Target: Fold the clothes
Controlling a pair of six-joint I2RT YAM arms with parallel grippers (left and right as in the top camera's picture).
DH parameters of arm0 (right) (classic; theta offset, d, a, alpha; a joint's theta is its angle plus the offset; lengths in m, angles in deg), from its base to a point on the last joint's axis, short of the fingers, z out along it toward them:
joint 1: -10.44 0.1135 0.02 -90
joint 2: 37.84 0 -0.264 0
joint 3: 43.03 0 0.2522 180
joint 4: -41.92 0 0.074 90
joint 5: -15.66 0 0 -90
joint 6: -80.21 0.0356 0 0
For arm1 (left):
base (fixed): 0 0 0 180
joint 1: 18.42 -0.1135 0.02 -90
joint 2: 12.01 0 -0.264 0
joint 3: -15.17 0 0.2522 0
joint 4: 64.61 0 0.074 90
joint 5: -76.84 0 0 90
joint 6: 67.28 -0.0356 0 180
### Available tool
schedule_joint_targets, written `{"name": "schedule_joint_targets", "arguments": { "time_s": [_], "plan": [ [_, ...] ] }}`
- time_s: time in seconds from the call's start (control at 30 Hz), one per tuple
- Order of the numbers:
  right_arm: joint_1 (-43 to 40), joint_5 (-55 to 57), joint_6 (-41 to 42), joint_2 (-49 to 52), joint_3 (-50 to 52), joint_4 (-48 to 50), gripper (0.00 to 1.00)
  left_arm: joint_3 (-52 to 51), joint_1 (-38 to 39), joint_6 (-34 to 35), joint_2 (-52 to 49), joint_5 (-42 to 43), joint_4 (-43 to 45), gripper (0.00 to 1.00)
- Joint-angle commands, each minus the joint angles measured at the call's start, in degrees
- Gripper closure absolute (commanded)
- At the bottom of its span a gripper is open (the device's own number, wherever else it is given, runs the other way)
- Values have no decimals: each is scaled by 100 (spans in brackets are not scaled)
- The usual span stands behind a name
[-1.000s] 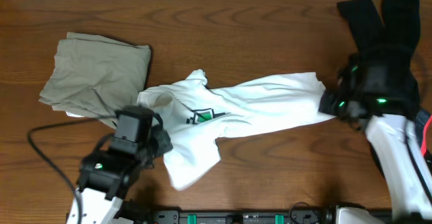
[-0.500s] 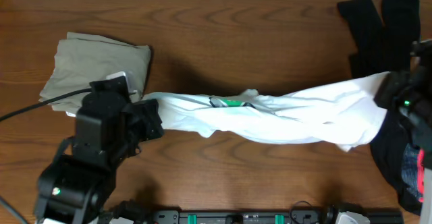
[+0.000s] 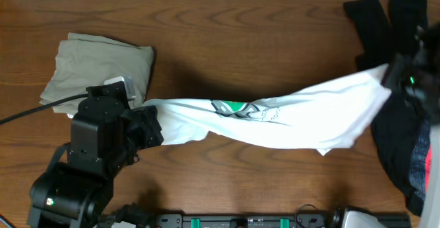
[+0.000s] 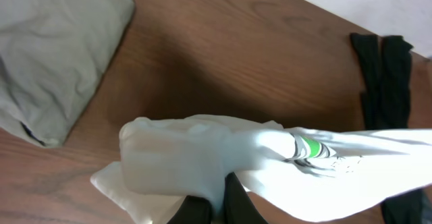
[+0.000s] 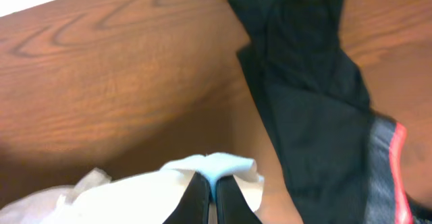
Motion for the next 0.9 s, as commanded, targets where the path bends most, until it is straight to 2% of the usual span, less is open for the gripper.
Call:
{"name": "schedule_joint_targets", "arguments": {
  "time_s": [0.0,0.07,0.17,0.23,0.47,0.57,0.7,0.77,0.87],
  "plan": [
    [2,-72,-83,774,-63,632,99,98,-31,-96,-101,-260,13,94],
    [17,-76,-79,1266,-63,1189,99,94,-31,-96,-203,-260,11,94],
    [83,-81,28,2083,-63,1683,71,90,-31,-96,-452,-258,9,94],
    [144,-149,26,2492,-63,1648,64,90,-31,-96,-621,-258,9,94],
    [332,-345,-127,2911,-63,584,67,90,-31,-98,-1224,-260,11,94],
    [426,-973,-763,2844,-63,-380,67,90,-31,-98,-1458,-262,11,94],
    [616,-1080,-1167,2844,42,-1580,66,90,-31,-101,-1709,-262,11,94],
    [734,-1071,-1202,2844,247,-1709,65,90,-31,-101,-1799,-262,13,94],
    [907,-1067,-1198,2844,743,-1370,64,90,-31,-107,-1893,-262,13,94]
  ]
}}
